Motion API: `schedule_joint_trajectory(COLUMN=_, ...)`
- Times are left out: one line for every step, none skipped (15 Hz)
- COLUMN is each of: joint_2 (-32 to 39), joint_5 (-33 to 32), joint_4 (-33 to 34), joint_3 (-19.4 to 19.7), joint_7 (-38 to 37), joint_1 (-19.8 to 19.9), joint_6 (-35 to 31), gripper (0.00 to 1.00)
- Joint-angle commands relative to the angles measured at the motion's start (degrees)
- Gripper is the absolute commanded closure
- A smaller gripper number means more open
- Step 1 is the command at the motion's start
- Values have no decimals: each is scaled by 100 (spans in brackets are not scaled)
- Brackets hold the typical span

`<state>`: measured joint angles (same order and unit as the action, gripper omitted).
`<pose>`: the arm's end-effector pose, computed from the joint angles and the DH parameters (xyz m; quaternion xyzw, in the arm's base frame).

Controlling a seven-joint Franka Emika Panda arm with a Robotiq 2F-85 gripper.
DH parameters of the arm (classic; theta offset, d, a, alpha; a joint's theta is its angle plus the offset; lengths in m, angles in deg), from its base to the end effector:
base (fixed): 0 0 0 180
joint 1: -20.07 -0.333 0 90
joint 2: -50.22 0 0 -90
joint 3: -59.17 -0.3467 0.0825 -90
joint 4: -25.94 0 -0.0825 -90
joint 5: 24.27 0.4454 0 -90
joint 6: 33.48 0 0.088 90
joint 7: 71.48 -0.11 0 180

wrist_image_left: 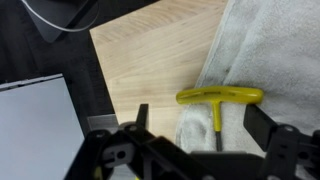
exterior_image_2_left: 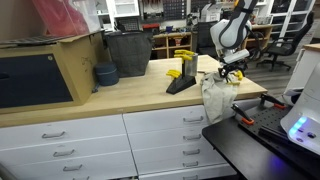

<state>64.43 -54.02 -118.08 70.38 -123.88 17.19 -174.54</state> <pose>0.4537 -0.0735 0.1371 0.9329 -0.2909 -0.0786 0.1973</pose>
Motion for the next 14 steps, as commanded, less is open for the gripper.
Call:
schedule_joint_trajectory(joint_2=-41, joint_5=95, joint_4=-11, joint_3=83, joint_7=-180, joint_1=95, joint_6=25, gripper=32)
schedule_joint_trajectory(joint_2=-67, joint_5=83, joint_4=-29, joint_3=104, joint_7=-217, joint_1=118, joint_6=-48, gripper=40)
schedule_joint_trajectory(joint_2=-68, joint_5=74, joint_4=-35, joint_3=109, joint_7=-206, joint_1=144, joint_6=-101, gripper=49)
schedule_joint_trajectory(joint_2=-73, joint_5=13, joint_4=-44, joint_3=121, joint_7=-246, joint_1=145, joint_6=-150, gripper=55)
schedule_joint_trajectory(joint_2=-70, joint_5=25, joint_4=-50, joint_3=113, joint_7=-227, joint_1=158, joint_6=-187, gripper=64)
schedule_joint_trajectory(joint_2=-65, joint_5=28, joint_4=-58, joint_3=106, joint_7=-223, joint_1=161, joint_6=-219, gripper=71)
schedule_joint_trajectory(joint_2=-70, joint_5=22, joint_4=-67, joint_3=105, joint_7=-222, joint_1=159, joint_6=-239, gripper=78)
schedule_joint_trajectory(joint_2=-68, joint_5=20, joint_4=-83, joint_3=98, joint_7=-196, joint_1=160, joint_6=-287, gripper=86)
schedule_joint_trajectory(joint_2=-72, joint_5=15, joint_4=-97, joint_3=94, joint_7=-163, joint_1=161, joint_6=-327, gripper=87)
schedule_joint_trajectory(joint_2=-75, joint_5=-17, joint_4=-113, joint_3=92, joint_7=-109, joint_1=159, joint_6=-383, gripper=52)
schedule_joint_trajectory(joint_2=-65, joint_5=-41, joint_4=-116, joint_3=84, joint_7=-7, joint_1=166, joint_6=-429, gripper=56)
schedule_joint_trajectory(joint_2=-32, joint_5=-59, joint_4=-98, joint_3=72, joint_7=129, joint_1=170, joint_6=-454, gripper=55)
schedule_joint_trajectory(joint_2=-5, joint_5=-65, joint_4=-86, joint_3=62, joint_7=231, joint_1=174, joint_6=-464, gripper=49)
schedule_joint_trajectory(joint_2=38, joint_5=-61, joint_4=-74, joint_3=47, joint_7=390, joint_1=186, joint_6=-477, gripper=43)
